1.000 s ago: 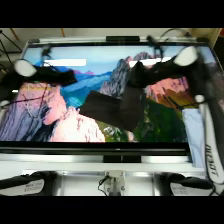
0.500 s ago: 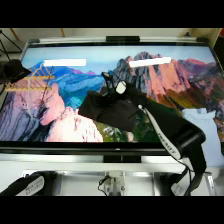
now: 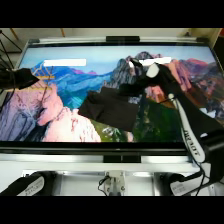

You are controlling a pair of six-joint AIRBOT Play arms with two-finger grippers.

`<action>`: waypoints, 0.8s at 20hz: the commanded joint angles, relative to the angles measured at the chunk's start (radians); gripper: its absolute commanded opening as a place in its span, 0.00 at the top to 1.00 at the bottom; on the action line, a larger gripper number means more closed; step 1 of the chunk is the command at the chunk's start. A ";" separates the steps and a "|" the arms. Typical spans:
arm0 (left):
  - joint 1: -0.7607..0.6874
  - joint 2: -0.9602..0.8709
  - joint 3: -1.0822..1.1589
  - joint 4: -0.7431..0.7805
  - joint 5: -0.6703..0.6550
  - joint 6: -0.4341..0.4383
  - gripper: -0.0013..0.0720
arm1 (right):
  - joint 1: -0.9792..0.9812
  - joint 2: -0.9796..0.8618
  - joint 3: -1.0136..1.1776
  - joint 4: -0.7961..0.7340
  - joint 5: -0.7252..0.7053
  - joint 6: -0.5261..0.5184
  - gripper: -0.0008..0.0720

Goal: Fold the shirts.

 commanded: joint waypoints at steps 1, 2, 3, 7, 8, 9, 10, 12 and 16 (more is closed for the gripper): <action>-0.003 0.001 -0.007 0.000 -0.002 0.008 0.94 | -0.169 0.036 -0.111 -0.196 0.314 0.031 0.07; -0.003 0.001 -0.007 0.000 -0.002 0.008 0.94 | -0.207 0.036 -0.179 -0.095 0.286 0.029 0.04; -0.003 0.001 -0.007 0.000 -0.002 0.008 0.94 | -0.233 0.036 -0.248 0.036 0.232 0.011 0.03; -0.003 0.001 -0.007 0.000 -0.002 0.007 0.94 | -0.212 0.031 -0.427 0.272 -0.006 -0.079 0.03; -0.003 0.000 -0.007 -0.001 -0.002 0.007 0.94 | -0.196 0.022 -0.439 0.272 -0.038 -0.079 0.03; -0.003 0.000 -0.007 -0.001 -0.002 0.007 0.94 | -0.178 0.008 -0.442 0.279 -0.061 -0.085 0.03; -0.003 0.000 -0.007 -0.001 -0.002 0.007 0.94 | -0.161 -0.005 -0.442 0.298 -0.081 -0.095 0.03; -0.003 0.000 -0.007 -0.001 -0.002 0.006 0.94 | -0.128 -0.035 -0.442 0.361 -0.109 -0.125 0.04; -0.003 0.000 -0.007 -0.001 -0.002 0.004 0.94 | -0.105 -0.048 -0.423 0.521 -0.115 -0.269 0.90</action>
